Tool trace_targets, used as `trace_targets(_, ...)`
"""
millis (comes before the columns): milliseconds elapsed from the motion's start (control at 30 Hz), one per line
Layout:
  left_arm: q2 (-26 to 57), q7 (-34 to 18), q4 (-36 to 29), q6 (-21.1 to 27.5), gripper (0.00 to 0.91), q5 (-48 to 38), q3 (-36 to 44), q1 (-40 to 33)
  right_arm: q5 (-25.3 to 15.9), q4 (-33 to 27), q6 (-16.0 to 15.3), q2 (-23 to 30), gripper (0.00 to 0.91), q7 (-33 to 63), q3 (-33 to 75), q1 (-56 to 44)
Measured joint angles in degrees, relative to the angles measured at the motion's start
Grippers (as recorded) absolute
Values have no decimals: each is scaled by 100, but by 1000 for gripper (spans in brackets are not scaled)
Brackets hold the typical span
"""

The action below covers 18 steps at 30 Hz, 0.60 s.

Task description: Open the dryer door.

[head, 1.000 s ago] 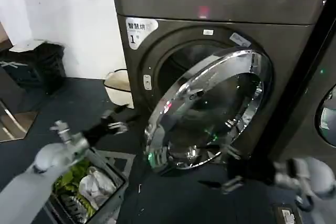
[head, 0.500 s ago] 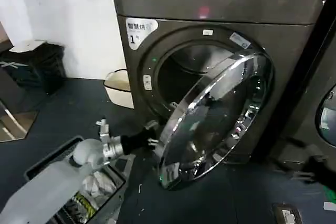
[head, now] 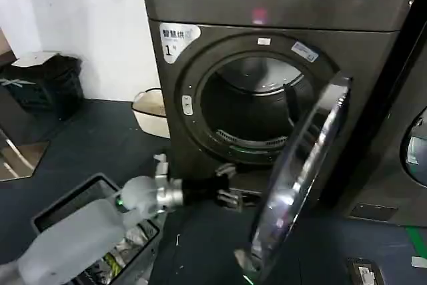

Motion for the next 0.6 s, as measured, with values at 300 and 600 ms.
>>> trace_targets(300, -841, -228, 350, -29, 907, -116, 995, -652, 107, -777, -237, -424, 907, 1080, 1340, -366)
trace_targets(600, -2009, -437, 1140, -37, 907, -12, 1449, -1039, 66, -832, -196, -476, 907, 708, 2179, -671)
